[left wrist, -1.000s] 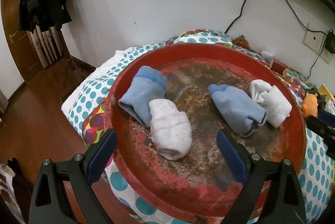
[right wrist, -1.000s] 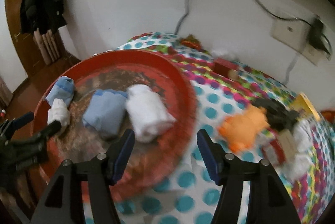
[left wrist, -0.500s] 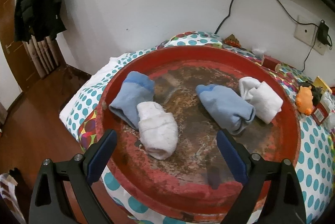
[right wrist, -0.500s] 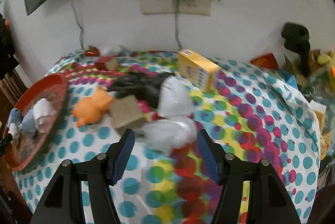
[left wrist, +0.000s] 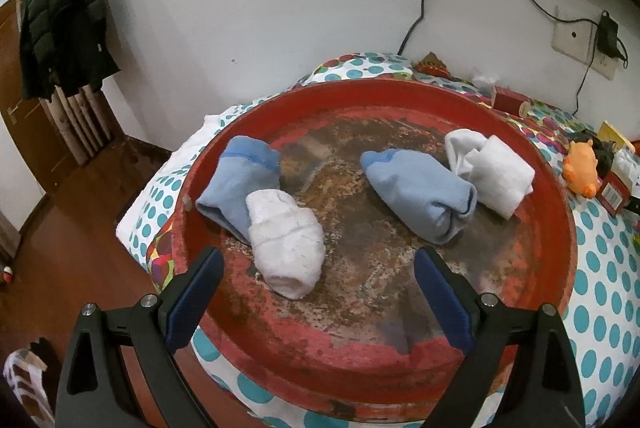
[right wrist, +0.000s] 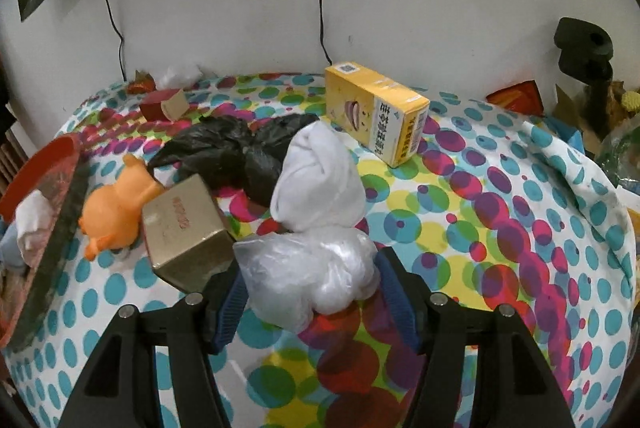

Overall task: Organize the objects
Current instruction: 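Grasp the white plastic bag with the right gripper while the left grasps the MARUBI box, then carry the MARUBI box onto the red tray and release with left gripper, then carry the white plastic bag onto the red tray and release with right gripper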

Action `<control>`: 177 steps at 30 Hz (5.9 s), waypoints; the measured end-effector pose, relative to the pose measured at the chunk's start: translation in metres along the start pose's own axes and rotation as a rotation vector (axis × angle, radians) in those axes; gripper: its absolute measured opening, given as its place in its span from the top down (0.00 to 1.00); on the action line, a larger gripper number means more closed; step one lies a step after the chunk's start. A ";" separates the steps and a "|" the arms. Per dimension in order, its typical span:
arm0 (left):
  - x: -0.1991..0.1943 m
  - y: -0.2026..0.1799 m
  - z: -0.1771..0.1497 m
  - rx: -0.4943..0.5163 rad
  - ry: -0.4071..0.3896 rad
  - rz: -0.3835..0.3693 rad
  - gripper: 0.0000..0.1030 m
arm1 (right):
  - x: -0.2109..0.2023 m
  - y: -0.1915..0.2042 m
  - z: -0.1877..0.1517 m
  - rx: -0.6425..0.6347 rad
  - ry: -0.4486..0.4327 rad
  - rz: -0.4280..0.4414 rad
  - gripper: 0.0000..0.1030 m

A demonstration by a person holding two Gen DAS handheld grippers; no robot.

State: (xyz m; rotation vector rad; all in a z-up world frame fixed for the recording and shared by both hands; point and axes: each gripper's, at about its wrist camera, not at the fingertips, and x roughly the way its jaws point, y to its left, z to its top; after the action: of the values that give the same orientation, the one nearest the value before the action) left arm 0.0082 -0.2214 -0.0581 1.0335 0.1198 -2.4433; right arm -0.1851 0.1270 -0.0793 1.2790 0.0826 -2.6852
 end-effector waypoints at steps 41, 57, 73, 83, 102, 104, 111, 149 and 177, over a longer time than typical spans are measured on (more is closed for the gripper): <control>-0.062 -0.250 0.016 0.426 -0.046 -0.518 0.01 | -0.046 -0.108 -0.058 0.034 0.005 -0.032 0.50; 0.014 -0.309 0.040 0.458 0.044 -0.473 0.01 | -0.046 -0.107 -0.059 0.034 0.005 -0.034 0.49; 0.030 -0.329 0.044 0.496 0.065 -0.487 0.46 | -0.045 -0.102 -0.056 0.040 0.005 -0.030 0.49; 0.008 -0.314 0.031 0.501 0.065 -0.490 0.46 | -0.044 -0.103 -0.055 0.040 0.006 -0.031 0.49; -0.040 -0.222 0.043 0.391 0.019 -0.407 0.46 | -0.041 -0.102 -0.054 0.020 0.011 -0.053 0.49; -0.039 -0.208 0.047 0.374 0.017 -0.381 0.46 | -0.041 -0.102 -0.054 0.021 0.011 -0.052 0.49; -0.023 -0.158 0.055 0.277 0.045 -0.306 0.46 | -0.041 -0.102 -0.054 0.021 0.011 -0.053 0.49; 0.056 -0.009 0.041 0.019 0.171 -0.122 0.54 | -0.041 -0.101 -0.054 0.021 0.011 -0.056 0.49; -0.001 0.034 0.019 -0.045 0.005 -0.022 0.07 | -0.046 -0.093 -0.055 0.028 0.005 -0.088 0.54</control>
State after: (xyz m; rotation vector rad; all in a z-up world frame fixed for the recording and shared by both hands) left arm 0.0115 -0.2558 -0.0406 1.0236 0.1870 -2.4463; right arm -0.1305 0.2312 -0.0802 1.3206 0.1052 -2.7664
